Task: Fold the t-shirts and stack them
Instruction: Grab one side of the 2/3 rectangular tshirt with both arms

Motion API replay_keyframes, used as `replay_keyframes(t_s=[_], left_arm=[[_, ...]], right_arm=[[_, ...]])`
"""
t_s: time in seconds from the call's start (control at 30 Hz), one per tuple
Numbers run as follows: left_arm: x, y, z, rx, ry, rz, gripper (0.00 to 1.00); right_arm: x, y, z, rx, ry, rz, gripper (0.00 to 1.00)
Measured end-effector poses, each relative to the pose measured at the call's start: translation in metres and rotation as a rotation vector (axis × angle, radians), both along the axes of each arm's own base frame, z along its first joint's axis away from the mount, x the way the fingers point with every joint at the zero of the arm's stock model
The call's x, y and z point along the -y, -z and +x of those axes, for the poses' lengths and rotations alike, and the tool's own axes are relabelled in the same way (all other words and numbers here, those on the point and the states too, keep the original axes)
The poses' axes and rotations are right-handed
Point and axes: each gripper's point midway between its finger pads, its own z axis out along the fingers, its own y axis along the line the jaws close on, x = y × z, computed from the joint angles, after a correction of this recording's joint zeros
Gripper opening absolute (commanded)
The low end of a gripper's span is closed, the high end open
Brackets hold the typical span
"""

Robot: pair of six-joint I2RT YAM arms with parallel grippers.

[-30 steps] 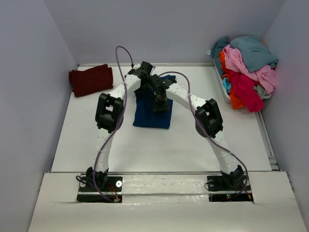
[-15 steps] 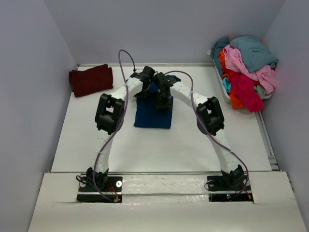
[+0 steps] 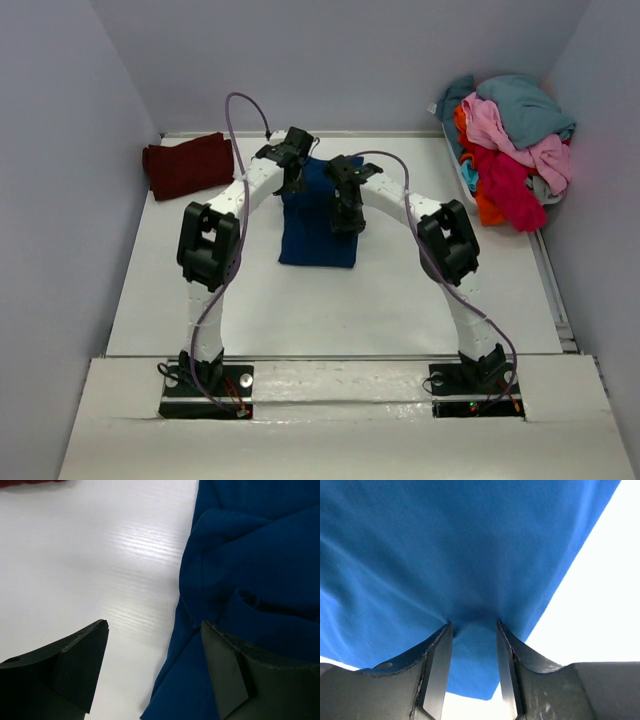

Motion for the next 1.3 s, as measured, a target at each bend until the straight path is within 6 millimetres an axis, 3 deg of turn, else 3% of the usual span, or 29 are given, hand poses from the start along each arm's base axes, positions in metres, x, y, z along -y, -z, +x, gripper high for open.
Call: replay_keyframes(t_s=[0.07, 0.17, 0.27, 0.37, 0.6, 0.9, 1.3], left_arm=[[-0.001, -0.004, -0.011, -0.010, 0.015, -0.021, 0.86], [0.002, -0.006, -0.020, -0.028, 0.032, -0.045, 0.86], [0.003, 0.003, -0.033, -0.063, 0.048, -0.053, 0.86], [0.003, 0.025, -0.061, -0.156, 0.078, -0.068, 0.86], [0.012, 0.053, -0.107, -0.293, 0.137, -0.082, 0.86], [0.017, 0.045, -0.122, -0.302, 0.167, -0.117, 0.87], [0.020, 0.058, -0.140, -0.366, 0.184, -0.157, 0.87]], right_arm=[[0.007, -0.005, -0.010, -0.010, 0.001, -0.009, 0.46], [0.007, -0.015, -0.009, 0.009, 0.001, 0.002, 0.47], [0.006, -0.024, -0.007, 0.024, 0.002, 0.011, 0.49], [0.006, -0.030, -0.006, 0.033, 0.004, 0.017, 0.51], [0.015, -0.025, -0.020, -0.009, 0.018, -0.008, 0.55], [0.027, -0.019, -0.045, -0.067, 0.040, -0.038, 0.56], [0.031, -0.012, -0.078, -0.154, 0.060, -0.026, 0.56]])
